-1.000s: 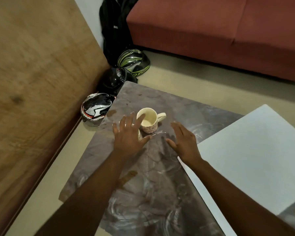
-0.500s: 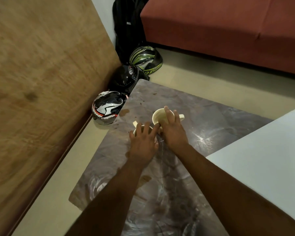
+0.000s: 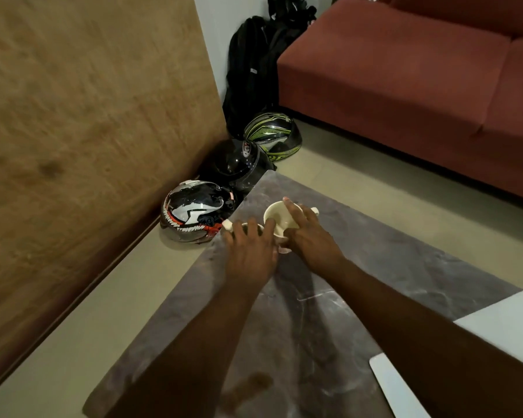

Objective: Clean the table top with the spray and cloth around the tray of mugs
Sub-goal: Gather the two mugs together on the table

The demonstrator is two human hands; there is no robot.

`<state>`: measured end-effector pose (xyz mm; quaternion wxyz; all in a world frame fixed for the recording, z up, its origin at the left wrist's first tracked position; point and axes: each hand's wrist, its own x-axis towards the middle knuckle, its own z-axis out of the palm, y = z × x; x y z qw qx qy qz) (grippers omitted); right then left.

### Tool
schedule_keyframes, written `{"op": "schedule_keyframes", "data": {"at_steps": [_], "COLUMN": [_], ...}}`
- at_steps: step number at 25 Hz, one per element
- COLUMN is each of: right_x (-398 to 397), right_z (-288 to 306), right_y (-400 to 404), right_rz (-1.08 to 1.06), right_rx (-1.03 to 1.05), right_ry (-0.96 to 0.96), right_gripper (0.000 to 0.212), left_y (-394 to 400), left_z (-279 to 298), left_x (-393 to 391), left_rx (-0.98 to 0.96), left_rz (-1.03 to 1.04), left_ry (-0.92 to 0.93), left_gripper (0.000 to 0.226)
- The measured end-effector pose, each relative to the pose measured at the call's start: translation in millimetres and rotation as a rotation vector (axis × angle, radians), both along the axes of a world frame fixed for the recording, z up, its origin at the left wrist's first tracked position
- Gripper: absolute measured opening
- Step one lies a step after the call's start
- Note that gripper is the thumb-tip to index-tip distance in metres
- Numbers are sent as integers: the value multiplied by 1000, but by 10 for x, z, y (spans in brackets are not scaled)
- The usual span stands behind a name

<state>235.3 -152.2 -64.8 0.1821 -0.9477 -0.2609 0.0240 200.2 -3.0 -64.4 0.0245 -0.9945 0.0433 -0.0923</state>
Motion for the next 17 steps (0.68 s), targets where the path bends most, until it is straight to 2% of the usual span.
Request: {"op": "schedule_keyframes", "data": {"at_steps": [2, 5, 8, 11, 14, 17], "right_x": [365, 738, 922, 861, 515, -196], "right_z": [-61, 21, 150, 151, 105, 34], "right_y": [28, -82, -181, -176, -241, -376], "right_rz": [131, 277, 328, 347, 156, -103], "right_rx": [-11, -69, -161, -164, -20, 166], "right_ry": [4, 58, 109, 57, 16, -38], "right_gripper": [25, 15, 22, 32, 53, 57], "left_y": [-38, -119, -63, -28, -61, -203], "left_z": [-25, -82, -136, -101, 5, 182], "left_x": [180, 200, 204, 202, 159, -109], "left_rx": [-41, -105, -84, -98, -170, -282], "left_rz": [61, 71, 22, 13, 45, 50], "left_ry": [-4, 1, -15, 9, 43, -74], "left_gripper": [48, 64, 85, 92, 93, 91]}}
